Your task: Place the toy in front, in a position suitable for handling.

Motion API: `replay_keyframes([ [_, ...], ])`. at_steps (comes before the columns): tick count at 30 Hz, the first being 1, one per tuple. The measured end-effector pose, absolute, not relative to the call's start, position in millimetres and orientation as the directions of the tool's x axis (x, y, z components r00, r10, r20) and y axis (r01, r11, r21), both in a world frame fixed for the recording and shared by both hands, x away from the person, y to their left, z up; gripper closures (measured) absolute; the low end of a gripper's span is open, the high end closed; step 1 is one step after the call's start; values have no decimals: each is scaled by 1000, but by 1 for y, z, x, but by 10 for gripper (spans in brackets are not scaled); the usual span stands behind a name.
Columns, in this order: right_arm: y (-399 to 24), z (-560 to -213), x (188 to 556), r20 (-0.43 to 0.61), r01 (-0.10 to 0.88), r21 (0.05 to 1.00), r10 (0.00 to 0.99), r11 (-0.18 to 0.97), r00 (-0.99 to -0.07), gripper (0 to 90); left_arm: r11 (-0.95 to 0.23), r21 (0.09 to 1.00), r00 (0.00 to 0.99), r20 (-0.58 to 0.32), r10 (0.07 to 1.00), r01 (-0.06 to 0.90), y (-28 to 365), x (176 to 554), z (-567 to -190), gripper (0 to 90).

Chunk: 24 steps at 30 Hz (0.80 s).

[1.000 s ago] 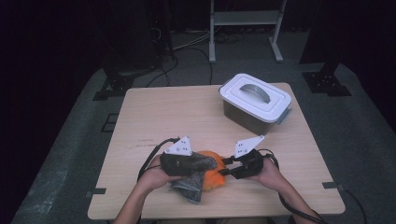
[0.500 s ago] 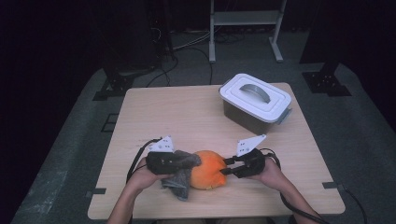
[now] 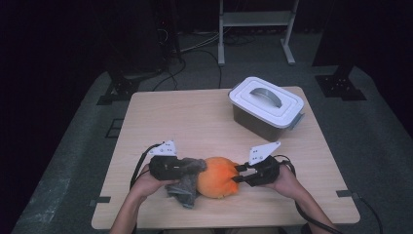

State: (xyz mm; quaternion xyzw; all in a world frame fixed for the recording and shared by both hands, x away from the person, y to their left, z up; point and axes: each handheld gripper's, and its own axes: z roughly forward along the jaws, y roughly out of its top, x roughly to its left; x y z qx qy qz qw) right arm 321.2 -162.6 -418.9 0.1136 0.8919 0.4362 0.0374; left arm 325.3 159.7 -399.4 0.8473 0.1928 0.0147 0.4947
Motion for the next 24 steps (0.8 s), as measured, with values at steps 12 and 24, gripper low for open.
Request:
replay_keyframes([
  [12,-162,-421,319,35,171,778,230,604,-973,577,-494,826,942,-125,310,272,137,325,-401,754],
  [24,-163,-426,330,127,257,787,260,561,-957,330,-465,820,917,-168,363,334,161,330,-414,754],
])
